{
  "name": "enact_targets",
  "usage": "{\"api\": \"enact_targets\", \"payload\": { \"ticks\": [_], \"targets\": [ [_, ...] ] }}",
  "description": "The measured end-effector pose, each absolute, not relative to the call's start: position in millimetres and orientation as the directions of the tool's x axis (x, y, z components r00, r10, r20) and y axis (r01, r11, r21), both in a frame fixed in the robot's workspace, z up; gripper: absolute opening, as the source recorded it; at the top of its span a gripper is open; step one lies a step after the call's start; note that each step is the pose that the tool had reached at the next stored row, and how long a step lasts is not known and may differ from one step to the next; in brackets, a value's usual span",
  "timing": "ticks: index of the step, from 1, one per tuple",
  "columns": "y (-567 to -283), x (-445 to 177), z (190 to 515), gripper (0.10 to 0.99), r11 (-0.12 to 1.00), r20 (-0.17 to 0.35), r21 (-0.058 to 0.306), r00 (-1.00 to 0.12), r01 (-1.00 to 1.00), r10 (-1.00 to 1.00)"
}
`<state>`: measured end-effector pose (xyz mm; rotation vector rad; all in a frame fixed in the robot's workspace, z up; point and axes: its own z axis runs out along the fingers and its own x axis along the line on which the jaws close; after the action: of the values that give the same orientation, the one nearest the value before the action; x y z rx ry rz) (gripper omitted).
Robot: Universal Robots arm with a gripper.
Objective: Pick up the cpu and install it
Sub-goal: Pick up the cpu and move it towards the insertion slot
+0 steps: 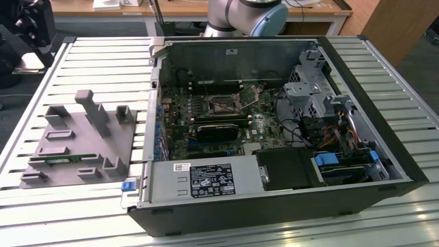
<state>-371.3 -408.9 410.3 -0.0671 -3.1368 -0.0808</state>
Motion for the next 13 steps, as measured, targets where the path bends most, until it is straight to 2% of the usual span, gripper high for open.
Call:
{"api": "enact_targets", "payload": {
  "ticks": [13],
  "targets": [
    [-409.0, -359.5, 410.3, 0.529, 0.998, 0.004, 0.051, -0.999, 0.043, 0.043]
  ]
}}
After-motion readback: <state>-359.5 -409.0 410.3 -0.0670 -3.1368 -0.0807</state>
